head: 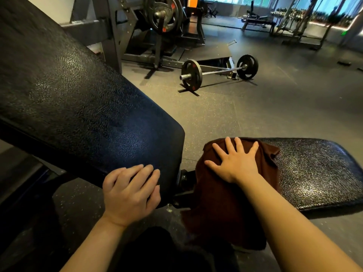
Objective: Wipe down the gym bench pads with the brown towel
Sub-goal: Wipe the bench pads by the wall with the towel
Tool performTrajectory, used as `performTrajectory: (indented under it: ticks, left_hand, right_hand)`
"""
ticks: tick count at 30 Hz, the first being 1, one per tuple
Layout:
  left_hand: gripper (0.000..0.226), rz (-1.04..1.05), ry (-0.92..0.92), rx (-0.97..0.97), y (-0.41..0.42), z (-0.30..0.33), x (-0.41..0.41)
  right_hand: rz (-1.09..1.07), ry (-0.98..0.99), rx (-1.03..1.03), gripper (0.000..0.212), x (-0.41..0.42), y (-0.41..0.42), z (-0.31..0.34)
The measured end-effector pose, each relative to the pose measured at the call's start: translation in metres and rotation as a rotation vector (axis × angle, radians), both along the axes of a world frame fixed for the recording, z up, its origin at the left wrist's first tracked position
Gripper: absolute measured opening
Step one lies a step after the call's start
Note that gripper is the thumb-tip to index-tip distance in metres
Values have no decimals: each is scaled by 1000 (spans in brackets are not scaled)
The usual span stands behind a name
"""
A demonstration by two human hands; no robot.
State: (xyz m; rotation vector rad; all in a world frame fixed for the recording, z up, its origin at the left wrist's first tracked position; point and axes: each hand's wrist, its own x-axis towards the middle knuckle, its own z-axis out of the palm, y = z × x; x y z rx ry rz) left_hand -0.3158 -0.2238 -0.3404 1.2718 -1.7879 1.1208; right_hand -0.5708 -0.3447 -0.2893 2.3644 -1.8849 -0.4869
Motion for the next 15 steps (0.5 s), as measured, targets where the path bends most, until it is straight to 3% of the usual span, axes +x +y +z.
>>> performTrajectory:
  ticks: [10, 15]
  left_hand:
    - [31, 36, 49, 41, 6, 4, -4]
    - [29, 60, 105, 112, 14, 9, -10]
  right_hand:
    - [123, -65, 11, 65, -4, 55, -2]
    - [45, -88, -40, 61, -48, 33, 22]
